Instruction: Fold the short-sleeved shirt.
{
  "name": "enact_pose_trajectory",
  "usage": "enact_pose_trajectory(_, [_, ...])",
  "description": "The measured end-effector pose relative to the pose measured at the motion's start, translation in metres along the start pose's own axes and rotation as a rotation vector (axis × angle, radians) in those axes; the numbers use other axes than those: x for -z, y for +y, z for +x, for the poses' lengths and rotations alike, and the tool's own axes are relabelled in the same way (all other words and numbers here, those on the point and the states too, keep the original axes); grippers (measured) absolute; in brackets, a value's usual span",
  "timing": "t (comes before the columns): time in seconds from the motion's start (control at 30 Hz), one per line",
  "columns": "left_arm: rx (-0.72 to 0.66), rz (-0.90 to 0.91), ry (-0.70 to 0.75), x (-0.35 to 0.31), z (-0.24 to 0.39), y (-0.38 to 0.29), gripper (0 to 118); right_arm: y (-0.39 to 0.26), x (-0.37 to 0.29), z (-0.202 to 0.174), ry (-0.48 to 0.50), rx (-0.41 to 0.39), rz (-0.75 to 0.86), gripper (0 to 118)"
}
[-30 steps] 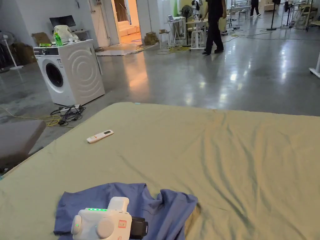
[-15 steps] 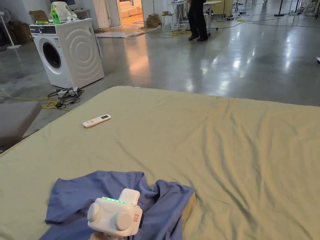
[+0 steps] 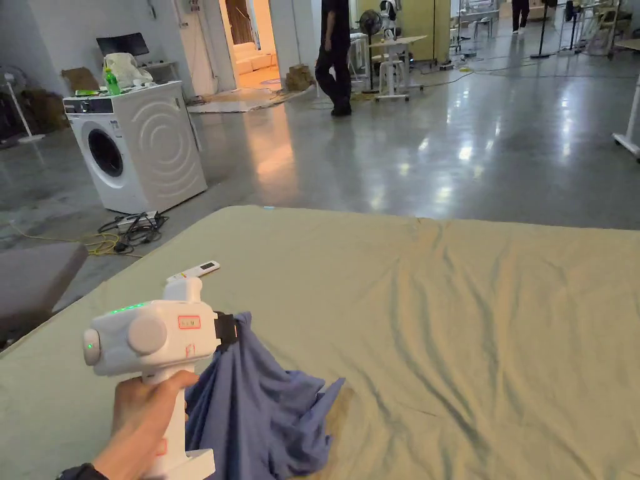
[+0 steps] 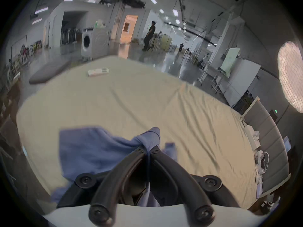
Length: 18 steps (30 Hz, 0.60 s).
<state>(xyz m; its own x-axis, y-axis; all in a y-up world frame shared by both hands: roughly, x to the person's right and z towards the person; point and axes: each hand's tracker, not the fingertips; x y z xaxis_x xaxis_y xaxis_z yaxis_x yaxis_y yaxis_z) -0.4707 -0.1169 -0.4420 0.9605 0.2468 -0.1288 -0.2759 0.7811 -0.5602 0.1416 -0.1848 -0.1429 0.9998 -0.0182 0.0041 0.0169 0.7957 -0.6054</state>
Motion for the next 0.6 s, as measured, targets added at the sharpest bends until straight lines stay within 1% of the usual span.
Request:
enact_pose_trajectory(0.07, [0.063, 0.071, -0.029, -0.017, 0.025, 0.023, 3, -0.003, -0.004, 0.004, -0.003, 0.024, 0.006, 0])
enact_pose_trajectory(0.1, [0.090, 0.093, -0.066, -0.023, 0.040, 0.036, 3, -0.004, -0.006, 0.006, -0.007, 0.034, 0.007, 0])
enact_pose_trajectory(0.17, [0.128, 0.162, -0.108, -0.035, 0.082, 0.051, 3, -0.006, -0.011, 0.011, -0.018, 0.047, 0.011, 0])
enact_pose_trajectory(0.23, [0.229, 0.144, -0.167, -0.028, 0.134, 0.055, 3, -0.009, -0.017, 0.017, -0.024, 0.062, 0.020, 0])
enact_pose_trajectory(0.27, [0.284, 0.140, -0.191, -0.023, 0.156, 0.051, 3, -0.011, -0.020, 0.019, -0.030, 0.069, 0.025, 0])
enact_pose_trajectory(0.3, [0.327, 0.121, -0.241, -0.012, 0.192, 0.040, 3, -0.013, -0.024, 0.023, -0.037, 0.075, 0.031, 0])
enact_pose_trajectory(0.4, [0.389, 0.022, -0.426, 0.015, 0.281, -0.012, 3, -0.021, -0.035, 0.034, -0.067, 0.103, 0.035, 0])
enact_pose_trajectory(0.43, [0.417, -0.012, -0.482, 0.035, 0.297, -0.028, 3, -0.023, -0.038, 0.038, -0.077, 0.113, 0.036, 0])
enact_pose_trajectory(0.53, [0.504, -0.156, -0.658, 0.055, 0.383, -0.121, 3, -0.034, -0.047, 0.051, -0.116, 0.146, 0.029, 0])
enact_pose_trajectory(0.6, [0.533, -0.293, -0.770, 0.059, 0.431, -0.195, 3, -0.041, -0.053, 0.060, -0.145, 0.172, 0.020, 0])
